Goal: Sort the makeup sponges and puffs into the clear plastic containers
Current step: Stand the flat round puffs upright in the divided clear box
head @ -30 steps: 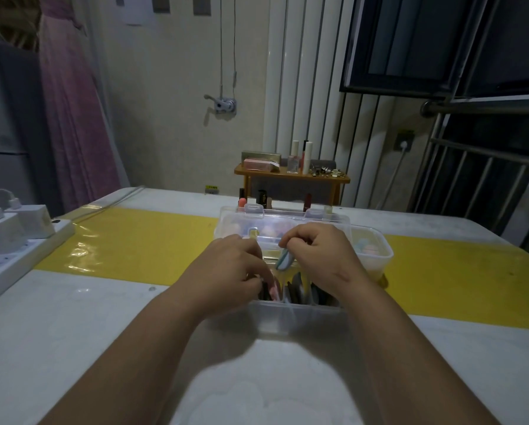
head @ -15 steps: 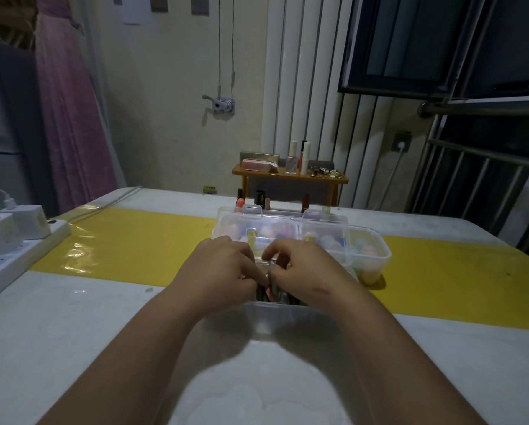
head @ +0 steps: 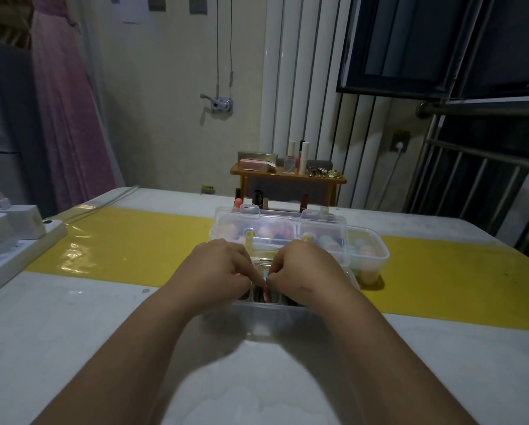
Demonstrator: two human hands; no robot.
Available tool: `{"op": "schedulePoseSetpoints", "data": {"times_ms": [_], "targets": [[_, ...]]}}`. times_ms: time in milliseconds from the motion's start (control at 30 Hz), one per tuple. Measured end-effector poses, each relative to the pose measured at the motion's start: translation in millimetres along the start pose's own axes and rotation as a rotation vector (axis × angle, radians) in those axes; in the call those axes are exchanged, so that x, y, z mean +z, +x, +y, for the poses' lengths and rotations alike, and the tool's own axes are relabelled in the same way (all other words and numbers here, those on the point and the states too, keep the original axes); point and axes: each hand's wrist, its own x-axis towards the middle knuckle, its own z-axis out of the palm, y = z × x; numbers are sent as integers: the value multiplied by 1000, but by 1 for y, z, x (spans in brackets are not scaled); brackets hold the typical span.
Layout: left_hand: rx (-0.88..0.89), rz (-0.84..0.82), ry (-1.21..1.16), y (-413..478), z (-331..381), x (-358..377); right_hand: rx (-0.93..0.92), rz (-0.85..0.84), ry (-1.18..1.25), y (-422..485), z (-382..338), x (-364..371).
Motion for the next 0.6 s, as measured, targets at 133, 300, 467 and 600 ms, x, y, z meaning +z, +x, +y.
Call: {"op": "schedulePoseSetpoints", "data": {"times_ms": [133, 300, 467, 600], "targets": [[-114, 181, -232, 1, -1, 0, 55, -43, -121, 6, -7, 1], [-226, 476, -311, -1, -3, -3, 64, -17, -113, 3, -9, 3], [-345, 577, -529, 2, -10, -3, -20, 61, -2, -10, -3, -2], [-418, 609, -611, 2, -15, -2, -57, 95, 136, -15, 0, -6]]}}
